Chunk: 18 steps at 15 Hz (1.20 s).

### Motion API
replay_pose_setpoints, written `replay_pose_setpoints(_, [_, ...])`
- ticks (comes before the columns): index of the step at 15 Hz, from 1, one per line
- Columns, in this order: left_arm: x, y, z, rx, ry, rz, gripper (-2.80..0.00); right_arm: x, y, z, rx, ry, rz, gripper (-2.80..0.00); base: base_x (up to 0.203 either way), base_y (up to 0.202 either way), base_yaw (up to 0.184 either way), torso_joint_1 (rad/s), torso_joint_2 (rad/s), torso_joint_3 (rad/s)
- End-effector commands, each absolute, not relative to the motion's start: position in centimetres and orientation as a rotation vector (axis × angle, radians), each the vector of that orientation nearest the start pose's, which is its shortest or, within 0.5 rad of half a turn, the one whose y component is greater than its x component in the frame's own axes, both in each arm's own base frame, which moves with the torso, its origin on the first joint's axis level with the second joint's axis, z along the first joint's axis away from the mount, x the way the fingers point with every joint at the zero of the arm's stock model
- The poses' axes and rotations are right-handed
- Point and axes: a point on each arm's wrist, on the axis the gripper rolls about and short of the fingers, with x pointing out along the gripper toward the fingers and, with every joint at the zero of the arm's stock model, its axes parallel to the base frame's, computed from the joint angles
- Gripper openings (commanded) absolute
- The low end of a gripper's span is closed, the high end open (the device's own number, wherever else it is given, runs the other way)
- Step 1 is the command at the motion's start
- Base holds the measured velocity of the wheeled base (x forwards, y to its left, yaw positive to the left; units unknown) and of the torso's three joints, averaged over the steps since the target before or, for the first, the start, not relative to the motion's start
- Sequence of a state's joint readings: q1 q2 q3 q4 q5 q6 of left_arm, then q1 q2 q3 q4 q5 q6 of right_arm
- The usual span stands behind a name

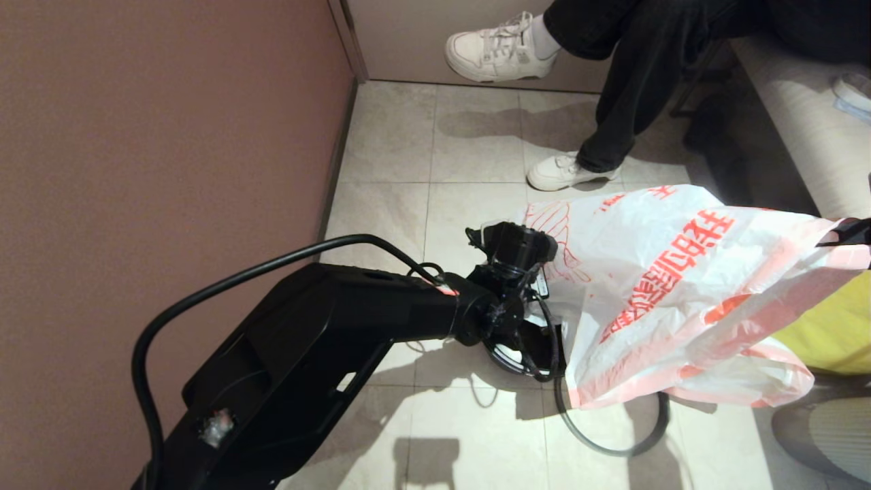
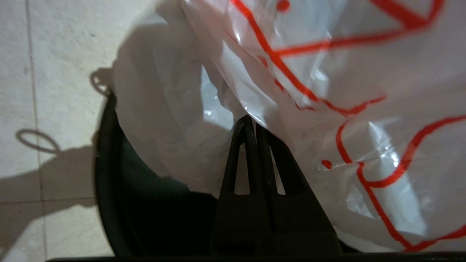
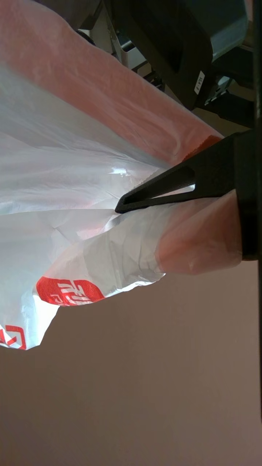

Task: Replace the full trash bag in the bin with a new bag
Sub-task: Put the new garbage bag on the trash can

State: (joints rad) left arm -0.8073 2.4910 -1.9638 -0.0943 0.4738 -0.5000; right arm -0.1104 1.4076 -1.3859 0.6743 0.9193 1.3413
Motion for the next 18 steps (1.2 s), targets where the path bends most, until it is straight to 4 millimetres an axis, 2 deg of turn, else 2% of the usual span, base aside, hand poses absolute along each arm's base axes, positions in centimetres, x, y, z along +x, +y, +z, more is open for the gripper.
replay_pose_setpoints(1, [36.4, -37.4, 9.9, -0.207, 0.446, -0.232, -2.80, 19.9, -0.4, 30.7, 1.572, 1.092, 0.247, -2.80, 0.000, 0.000, 0.000, 0.000, 0.00, 0.000])
replay_pose_setpoints(4, [36.5, -37.8, 7.1, -0.165, 0.496, -0.219, -2.80, 19.9, -0.4, 30.2, 1.572, 1.103, 0.240, -2.80, 0.000, 0.000, 0.000, 0.000, 0.00, 0.000])
replay_pose_setpoints(7, [37.6, -37.2, 3.8, -0.129, 0.543, -0.181, -2.80, 20.2, -0.5, 29.5, 1.558, 1.115, 0.233, -2.80, 0.000, 0.000, 0.000, 0.000, 0.00, 0.000])
replay_pose_setpoints(9, [38.3, -36.7, 3.0, -0.121, 0.551, -0.167, -2.80, 20.4, -0.6, 29.2, 1.532, 1.112, 0.244, -2.80, 0.000, 0.000, 0.000, 0.000, 0.00, 0.000])
replay_pose_setpoints(12, [39.4, -35.6, 3.0, -0.141, 0.561, -0.170, -2.80, 20.4, -0.5, 28.1, 1.465, 1.129, 0.287, -2.80, 0.000, 0.000, 0.000, 0.000, 0.00, 0.000])
replay_pose_setpoints(14, [39.4, -35.4, 3.7, -0.157, 0.547, -0.168, -2.80, 21.0, -0.5, 27.4, 1.407, 1.137, 0.329, -2.80, 0.000, 0.000, 0.000, 0.000, 0.00, 0.000])
replay_pose_setpoints(15, [39.3, -35.4, 4.9, -0.175, 0.530, -0.165, -2.80, 21.3, -0.6, 27.1, 1.386, 1.139, 0.339, -2.80, 0.000, 0.000, 0.000, 0.000, 0.00, 0.000])
replay_pose_setpoints(18, [37.7, -35.5, 10.2, -0.257, 0.482, -0.170, -2.80, 21.2, -0.6, 27.4, 1.367, 1.125, 0.354, -2.80, 0.000, 0.000, 0.000, 0.000, 0.00, 0.000])
